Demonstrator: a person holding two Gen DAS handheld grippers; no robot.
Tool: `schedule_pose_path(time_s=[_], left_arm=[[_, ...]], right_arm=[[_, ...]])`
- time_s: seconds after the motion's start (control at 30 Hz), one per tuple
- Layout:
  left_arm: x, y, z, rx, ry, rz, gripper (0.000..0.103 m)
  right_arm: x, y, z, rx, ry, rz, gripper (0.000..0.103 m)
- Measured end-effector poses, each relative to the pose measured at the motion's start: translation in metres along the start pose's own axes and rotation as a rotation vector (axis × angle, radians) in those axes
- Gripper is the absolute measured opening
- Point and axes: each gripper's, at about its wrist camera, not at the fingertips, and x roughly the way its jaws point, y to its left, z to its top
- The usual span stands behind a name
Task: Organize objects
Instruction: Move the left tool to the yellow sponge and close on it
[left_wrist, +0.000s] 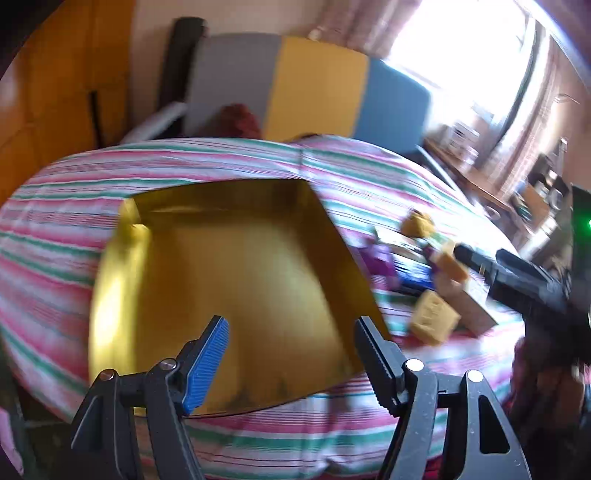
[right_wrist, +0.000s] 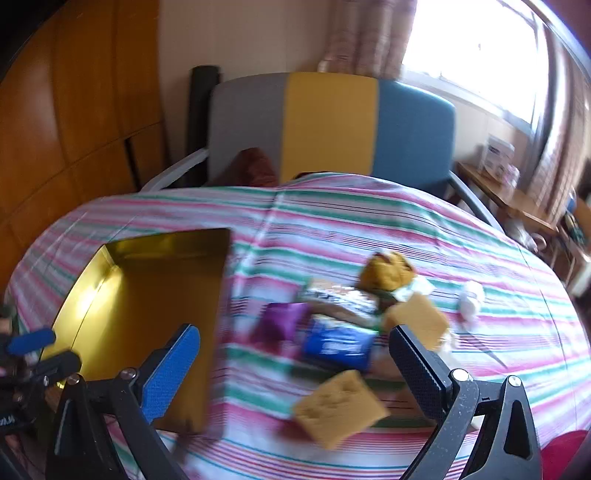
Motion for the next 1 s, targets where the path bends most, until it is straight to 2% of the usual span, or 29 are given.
schedule_pose_path(time_s=[0.2, 0.3, 0.37, 0.43, 0.5, 0.63, 0.83, 1.0], left_arm=[[0.027, -0.056, 0.009, 0.102, 0.086, -0.124, 0.071], [0.037, -0.089, 0.01, 0.182, 0.109, -0.139, 0.071], [0.045, -0.105, 0.009, 0.237, 0.115, -0.135, 0.071], [0.057, -0.124, 0.008, 0.301, 0.133, -0.13, 0.071], [0.067, -0.138, 0.004, 0.354, 0.136, -0.128, 0.071], [0.086, -0.16, -0.004, 0.457, 0.156, -0.124, 0.071], [0.118, -0.172, -0.011, 0.508, 0.212, -0.143, 0.071], [0.128, -0.175, -0.013, 0.539, 0.212, -0.138, 0.075]], right_arm=[[0.002, -0.114, 0.003, 0.201, 0.019, -0.114, 0.103], [0.011, -0.149, -0.008, 0.268, 0.034, -0.12, 0.103], [0.017, -0.16, -0.018, 0.304, 0.038, -0.098, 0.103], [0.027, -0.167, -0.024, 0.345, 0.081, -0.077, 0.103], [0.032, -0.172, -0.026, 0.393, 0.092, -0.016, 0.103], [0.032, -0.175, -0.027, 0.411, 0.089, -0.003, 0.103], [0.033, -0.185, -0.031, 0.474, 0.09, 0.027, 0.103], [0.037, -0.187, -0.033, 0.498, 0.11, 0.046, 0.103]])
